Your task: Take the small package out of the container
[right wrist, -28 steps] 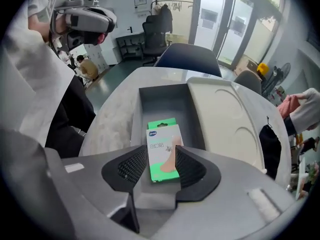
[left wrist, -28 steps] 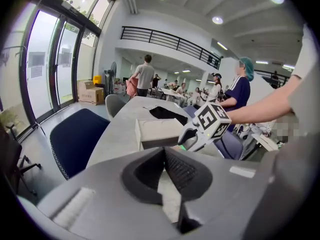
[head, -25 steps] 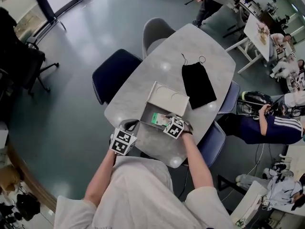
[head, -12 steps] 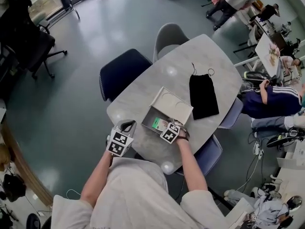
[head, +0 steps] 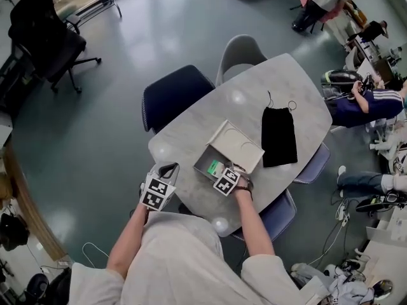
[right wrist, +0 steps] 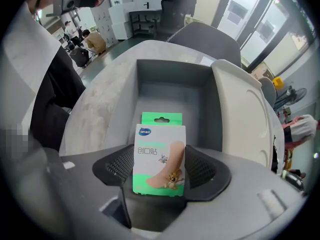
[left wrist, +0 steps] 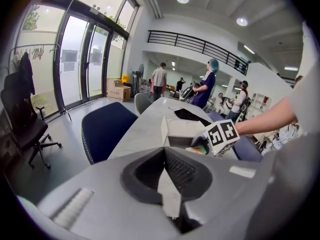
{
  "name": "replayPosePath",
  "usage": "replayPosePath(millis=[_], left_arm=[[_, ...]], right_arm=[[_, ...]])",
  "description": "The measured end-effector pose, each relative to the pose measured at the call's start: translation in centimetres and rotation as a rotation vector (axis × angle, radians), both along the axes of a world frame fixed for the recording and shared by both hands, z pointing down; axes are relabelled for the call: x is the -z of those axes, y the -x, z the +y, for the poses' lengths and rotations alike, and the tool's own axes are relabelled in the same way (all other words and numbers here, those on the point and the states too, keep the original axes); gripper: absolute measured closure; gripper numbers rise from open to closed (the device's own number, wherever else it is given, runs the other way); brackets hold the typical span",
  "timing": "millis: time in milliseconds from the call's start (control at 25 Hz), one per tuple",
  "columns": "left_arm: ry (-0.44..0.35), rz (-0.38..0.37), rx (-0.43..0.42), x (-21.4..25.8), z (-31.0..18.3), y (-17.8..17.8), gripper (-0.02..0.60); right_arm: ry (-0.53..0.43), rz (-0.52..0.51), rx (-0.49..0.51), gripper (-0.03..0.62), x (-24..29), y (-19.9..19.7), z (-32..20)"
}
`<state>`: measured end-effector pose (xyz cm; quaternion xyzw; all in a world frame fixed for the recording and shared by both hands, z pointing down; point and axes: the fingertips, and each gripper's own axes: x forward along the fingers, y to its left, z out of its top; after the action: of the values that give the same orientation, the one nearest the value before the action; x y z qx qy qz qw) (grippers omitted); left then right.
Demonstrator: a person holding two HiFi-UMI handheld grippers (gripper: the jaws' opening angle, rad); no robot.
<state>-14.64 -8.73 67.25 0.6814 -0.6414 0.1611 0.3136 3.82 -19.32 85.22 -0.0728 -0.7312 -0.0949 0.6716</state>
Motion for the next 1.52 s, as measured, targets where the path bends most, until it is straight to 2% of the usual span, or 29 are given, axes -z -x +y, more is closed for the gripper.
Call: replayPosePath(millis=[240, 720, 1520], left_arm=[[0.014, 0.001, 0.005, -0.4, 0.6, 0.2, 0.528], [0.008, -0.004, -0.095, -0.2, -0.1, -2.4, 0.528], [0.010, -0.021, -0.113, -0.1, -0.4, -3.5, 0.528]], right_arm=[[0.038, -0.017, -0.020, 0.275, 0.1, 0.4, 0.3], [0.069, -0.107, -0.103, 0.276, 0.2, 1.1, 0.3], [0.080, -0.165, -0.151, 0.281, 1.2, 1.9, 0.2]])
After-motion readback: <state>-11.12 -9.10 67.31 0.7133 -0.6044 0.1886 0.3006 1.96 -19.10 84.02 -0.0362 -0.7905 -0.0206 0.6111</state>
